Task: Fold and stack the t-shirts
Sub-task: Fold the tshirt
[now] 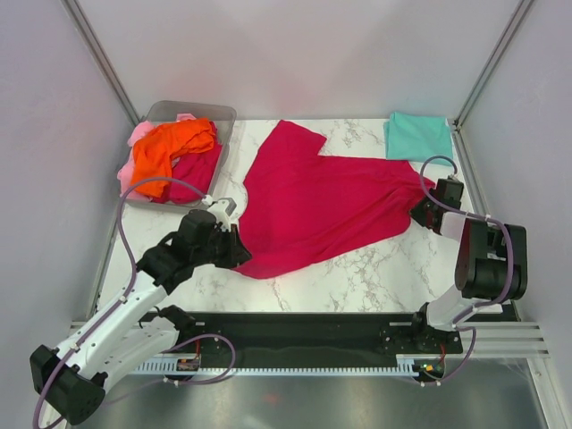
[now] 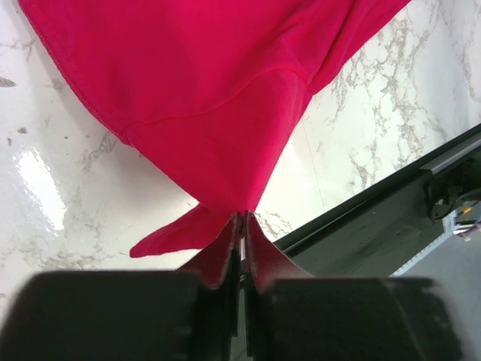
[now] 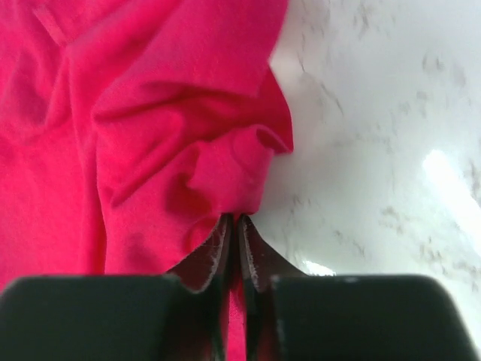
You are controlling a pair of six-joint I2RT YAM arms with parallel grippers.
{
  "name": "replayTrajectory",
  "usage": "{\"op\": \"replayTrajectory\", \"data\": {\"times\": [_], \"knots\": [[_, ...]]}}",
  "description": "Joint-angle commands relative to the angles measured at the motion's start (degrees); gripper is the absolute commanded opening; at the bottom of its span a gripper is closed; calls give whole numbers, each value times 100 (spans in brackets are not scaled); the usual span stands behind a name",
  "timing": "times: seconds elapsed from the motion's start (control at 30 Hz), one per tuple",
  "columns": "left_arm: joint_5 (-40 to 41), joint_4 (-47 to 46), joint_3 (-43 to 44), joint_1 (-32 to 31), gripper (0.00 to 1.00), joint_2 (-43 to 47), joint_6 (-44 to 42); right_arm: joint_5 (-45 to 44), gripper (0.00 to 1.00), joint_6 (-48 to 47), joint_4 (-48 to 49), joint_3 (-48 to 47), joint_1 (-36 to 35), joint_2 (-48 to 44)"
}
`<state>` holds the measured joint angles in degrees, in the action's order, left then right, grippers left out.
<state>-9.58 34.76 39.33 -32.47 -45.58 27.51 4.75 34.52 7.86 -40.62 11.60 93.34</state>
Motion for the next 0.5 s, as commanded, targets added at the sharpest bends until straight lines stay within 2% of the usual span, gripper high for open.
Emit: {"op": "replayTrajectory", "data": {"times": [0.0, 0.1, 0.17, 0.2, 0.23, 0.33, 0.43, 0.47], "knots": [[-113, -137, 57, 30, 26, -12, -97, 245, 11, -42, -968, 142, 1, -331], [-332, 22, 40, 30, 51, 23, 612, 26, 2, -182, -1748, 98, 9, -1060], [-483, -40, -144, 13, 76, 207, 1000, -114, 0, -244, -2120, 116, 1, -1474], [-422, -40, -371, -5, 92, 338, 1307, -228, 0, -314, -2444, 125, 1, -1877], [-361, -40, -478, -14, 98, 574, 1406, -281, 0, -332, -2595, 142, 1, -2081], [-62, -75, -883, -163, 99, 893, 1775, -124, 0, -420, -2973, 169, 9, -2653], [193, -92, -1129, -619, 94, 675, 2179, 201, 0, -464, -3211, 169, 1, -2909], [464, -119, -1182, -1003, 94, 499, 2284, 271, 0, -473, -3264, 169, 9, -2961]]}}
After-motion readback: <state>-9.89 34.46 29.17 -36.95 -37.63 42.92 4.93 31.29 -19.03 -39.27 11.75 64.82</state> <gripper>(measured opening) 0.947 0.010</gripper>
